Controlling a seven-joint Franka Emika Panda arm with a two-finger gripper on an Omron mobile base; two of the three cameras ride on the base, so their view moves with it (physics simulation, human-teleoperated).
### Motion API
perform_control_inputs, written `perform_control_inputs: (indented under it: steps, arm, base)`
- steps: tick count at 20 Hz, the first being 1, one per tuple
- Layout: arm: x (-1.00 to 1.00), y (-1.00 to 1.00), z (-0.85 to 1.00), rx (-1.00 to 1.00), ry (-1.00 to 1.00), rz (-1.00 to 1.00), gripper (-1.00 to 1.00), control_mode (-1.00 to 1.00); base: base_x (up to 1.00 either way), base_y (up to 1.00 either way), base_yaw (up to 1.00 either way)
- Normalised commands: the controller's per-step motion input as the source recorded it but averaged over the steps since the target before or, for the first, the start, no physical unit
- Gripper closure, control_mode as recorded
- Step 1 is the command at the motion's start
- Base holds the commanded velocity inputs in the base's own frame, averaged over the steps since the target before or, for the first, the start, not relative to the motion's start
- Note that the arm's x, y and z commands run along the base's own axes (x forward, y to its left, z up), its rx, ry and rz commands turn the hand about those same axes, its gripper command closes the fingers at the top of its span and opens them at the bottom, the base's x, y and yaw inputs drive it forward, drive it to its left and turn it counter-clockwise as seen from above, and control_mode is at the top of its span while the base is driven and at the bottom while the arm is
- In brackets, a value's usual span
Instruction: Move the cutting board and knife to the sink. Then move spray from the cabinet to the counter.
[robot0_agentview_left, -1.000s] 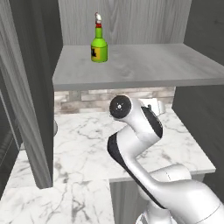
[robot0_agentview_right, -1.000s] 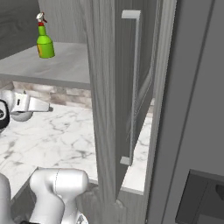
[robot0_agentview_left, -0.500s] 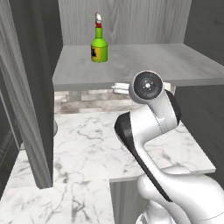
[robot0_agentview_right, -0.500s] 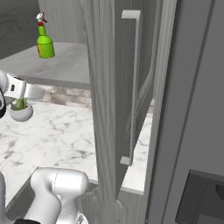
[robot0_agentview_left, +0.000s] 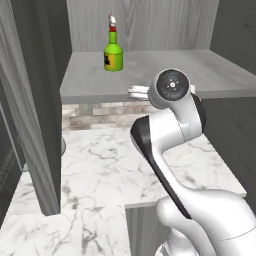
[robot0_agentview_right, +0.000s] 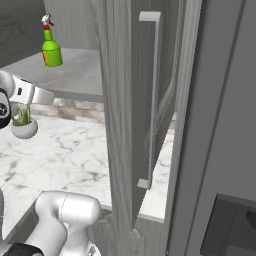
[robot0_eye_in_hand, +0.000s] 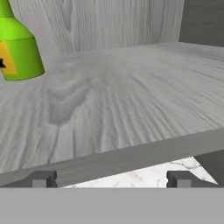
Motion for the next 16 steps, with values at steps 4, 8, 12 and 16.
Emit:
perform_control_inputs:
  steps: [4, 8, 12, 16]
  arm:
    - [0.14, 0.11, 0.25, 0.0, 0.0, -0.01, -1.0, -1.0]
    - [0.14, -0.11, 0.27, 0.0, 0.0, 0.0, -1.0, -1.0]
    - [0.16, -0.05, 0.43, 0.0, 0.0, 0.0, -1.0, -1.0]
    - [0.31, 0.03, 0.61, 0.0, 0.0, 0.0, -1.0, -1.0]
  base:
    - [0.0, 0.0, 0.0]
    - [0.0, 0.0, 0.0]
    - [0.0, 0.0, 0.0]
    - [0.0, 0.0, 0.0]
